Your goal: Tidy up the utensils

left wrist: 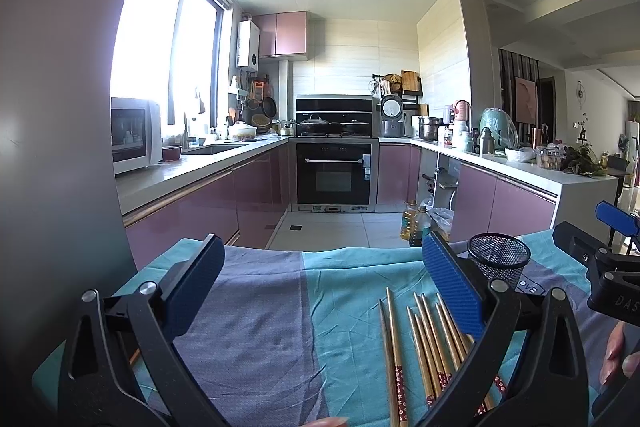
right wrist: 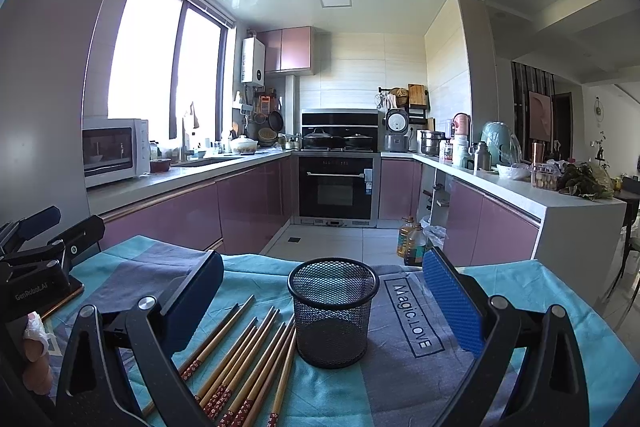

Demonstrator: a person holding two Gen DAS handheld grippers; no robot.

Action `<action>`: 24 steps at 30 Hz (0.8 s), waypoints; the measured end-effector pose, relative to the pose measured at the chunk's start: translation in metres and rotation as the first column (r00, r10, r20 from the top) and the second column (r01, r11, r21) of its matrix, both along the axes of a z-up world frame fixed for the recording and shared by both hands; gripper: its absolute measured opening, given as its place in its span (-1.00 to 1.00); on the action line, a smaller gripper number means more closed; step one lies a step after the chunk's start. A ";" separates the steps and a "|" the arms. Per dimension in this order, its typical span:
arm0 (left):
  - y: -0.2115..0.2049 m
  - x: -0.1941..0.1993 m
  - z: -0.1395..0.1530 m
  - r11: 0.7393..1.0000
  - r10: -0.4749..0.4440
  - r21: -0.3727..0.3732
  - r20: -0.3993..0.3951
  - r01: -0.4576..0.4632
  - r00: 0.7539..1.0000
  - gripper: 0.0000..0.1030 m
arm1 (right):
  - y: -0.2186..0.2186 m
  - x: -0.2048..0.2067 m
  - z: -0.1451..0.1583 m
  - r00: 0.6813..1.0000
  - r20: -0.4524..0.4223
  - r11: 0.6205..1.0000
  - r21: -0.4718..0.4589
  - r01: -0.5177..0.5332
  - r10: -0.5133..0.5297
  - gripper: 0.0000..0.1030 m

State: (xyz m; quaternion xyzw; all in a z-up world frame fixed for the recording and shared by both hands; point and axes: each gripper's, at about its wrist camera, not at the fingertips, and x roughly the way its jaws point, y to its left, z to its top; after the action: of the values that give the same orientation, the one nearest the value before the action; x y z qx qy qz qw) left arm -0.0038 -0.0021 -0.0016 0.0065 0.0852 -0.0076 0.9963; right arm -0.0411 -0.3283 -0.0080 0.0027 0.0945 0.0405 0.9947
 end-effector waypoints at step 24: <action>0.002 -0.002 0.001 1.000 0.006 0.002 0.011 -0.006 1.000 0.89 | 0.002 0.000 -0.001 1.000 0.003 1.000 0.004 -0.005 0.005 0.87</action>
State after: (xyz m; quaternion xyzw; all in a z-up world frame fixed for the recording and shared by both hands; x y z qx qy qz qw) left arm -0.0054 -0.0005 -0.0004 0.0074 0.0797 -0.0043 0.9968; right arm -0.0412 -0.3267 -0.0090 0.0044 0.0930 0.0430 0.9947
